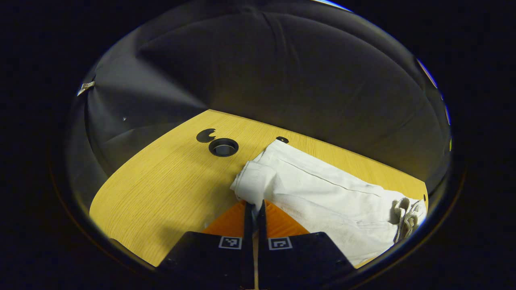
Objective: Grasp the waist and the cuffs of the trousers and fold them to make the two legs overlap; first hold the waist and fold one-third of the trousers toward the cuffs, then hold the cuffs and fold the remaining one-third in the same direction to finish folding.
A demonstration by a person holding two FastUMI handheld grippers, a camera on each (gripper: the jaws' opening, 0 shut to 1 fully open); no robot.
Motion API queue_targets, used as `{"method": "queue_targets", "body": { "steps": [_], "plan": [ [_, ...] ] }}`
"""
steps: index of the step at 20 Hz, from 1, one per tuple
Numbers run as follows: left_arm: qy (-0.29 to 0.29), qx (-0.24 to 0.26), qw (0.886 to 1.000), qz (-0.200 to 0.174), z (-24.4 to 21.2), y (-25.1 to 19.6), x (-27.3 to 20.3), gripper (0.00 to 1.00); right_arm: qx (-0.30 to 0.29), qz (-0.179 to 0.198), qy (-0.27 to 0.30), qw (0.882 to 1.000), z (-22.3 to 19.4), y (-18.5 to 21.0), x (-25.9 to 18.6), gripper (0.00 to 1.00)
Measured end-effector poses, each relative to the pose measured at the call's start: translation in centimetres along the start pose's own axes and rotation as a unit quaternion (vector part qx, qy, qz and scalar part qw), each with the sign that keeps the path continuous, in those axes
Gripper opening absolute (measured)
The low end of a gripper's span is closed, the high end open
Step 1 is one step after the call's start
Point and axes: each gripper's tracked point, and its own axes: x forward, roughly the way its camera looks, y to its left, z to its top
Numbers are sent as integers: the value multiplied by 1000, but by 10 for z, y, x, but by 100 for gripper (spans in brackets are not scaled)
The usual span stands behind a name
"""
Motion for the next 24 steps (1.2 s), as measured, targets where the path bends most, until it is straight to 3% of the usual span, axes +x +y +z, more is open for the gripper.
{"method": "queue_targets", "body": {
  "steps": [5,8,12,20,24],
  "plan": [
    [7,10,1000,2,-4,-5,-1,6,-4,1,-1,1000,12,-13,8,98],
    [-16,-9,1000,-5,13,-14,-14,6,-15,-18,-18,1000,25,-30,3,98],
    [-40,12,999,-15,36,-29,-47,6,-26,-36,-16,999,27,-49,-7,98],
    [-77,-27,994,-76,90,-105,-124,6,-12,-49,-33,998,49,-57,-41,98],
    [-79,-18,990,-119,91,-179,-153,6,-13,-60,-47,997,63,-66,-53,98]
  ]
}}
